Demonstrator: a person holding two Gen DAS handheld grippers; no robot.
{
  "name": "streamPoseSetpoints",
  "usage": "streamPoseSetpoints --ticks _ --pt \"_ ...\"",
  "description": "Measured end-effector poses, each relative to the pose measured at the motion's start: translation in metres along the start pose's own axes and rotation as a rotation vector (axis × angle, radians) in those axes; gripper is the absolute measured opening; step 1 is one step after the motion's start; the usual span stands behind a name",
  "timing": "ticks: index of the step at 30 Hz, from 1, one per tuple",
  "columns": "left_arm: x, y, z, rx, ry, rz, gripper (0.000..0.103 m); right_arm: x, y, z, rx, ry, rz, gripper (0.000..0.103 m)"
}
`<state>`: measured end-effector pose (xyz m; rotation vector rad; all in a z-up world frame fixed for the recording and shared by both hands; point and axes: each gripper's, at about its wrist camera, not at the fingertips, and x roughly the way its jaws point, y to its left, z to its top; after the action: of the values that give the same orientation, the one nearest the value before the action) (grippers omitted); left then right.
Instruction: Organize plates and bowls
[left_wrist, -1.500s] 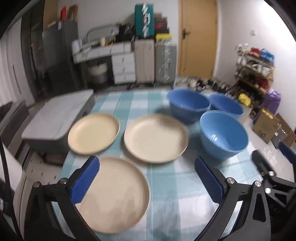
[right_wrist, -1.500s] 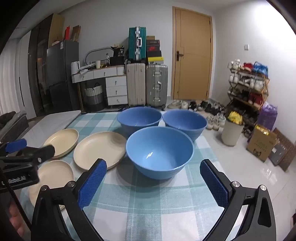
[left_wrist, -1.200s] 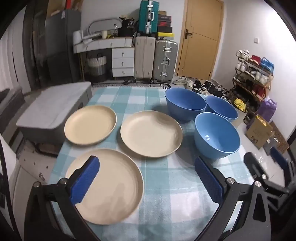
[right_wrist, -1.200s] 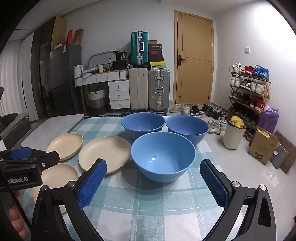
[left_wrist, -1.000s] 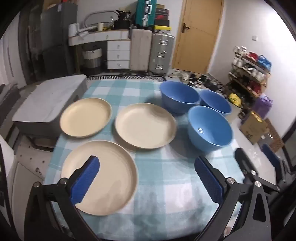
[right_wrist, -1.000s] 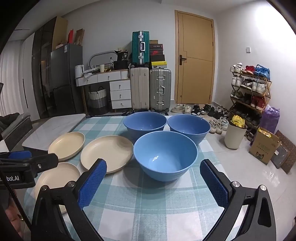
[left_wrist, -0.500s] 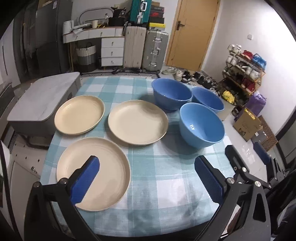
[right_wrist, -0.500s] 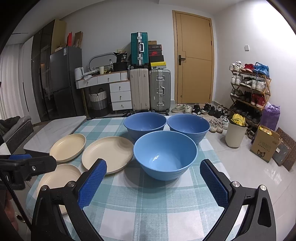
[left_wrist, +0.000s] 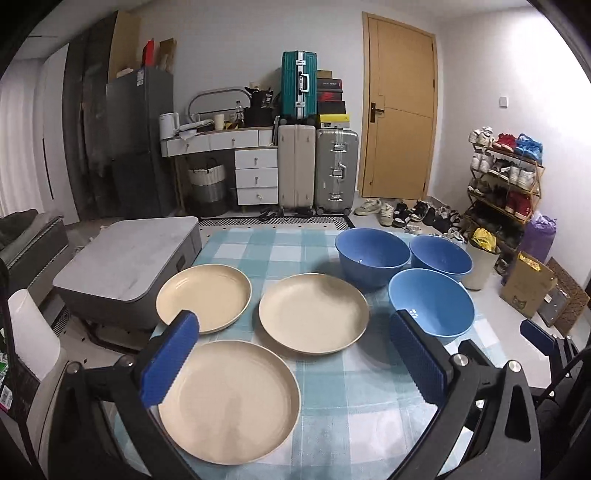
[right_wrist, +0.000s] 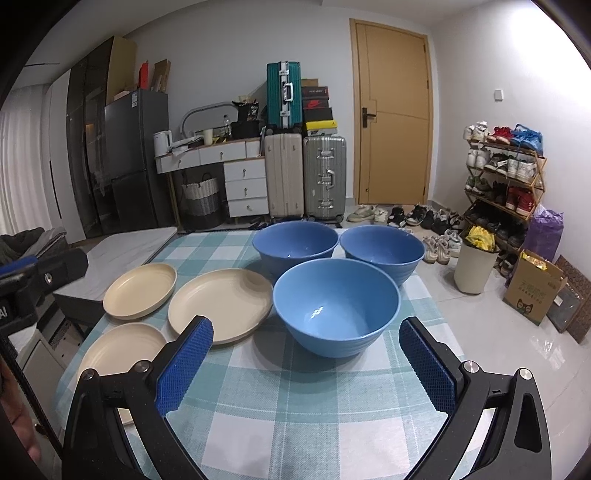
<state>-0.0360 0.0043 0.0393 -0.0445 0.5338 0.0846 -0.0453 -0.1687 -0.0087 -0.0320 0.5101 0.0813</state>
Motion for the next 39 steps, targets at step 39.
streamPoseSetpoints --ticks 39 --pt "0.011 0.008 -0.010 0.018 0.007 0.016 0.103 0.004 0.014 -0.001 -0.035 0.047 0.043 0.103"
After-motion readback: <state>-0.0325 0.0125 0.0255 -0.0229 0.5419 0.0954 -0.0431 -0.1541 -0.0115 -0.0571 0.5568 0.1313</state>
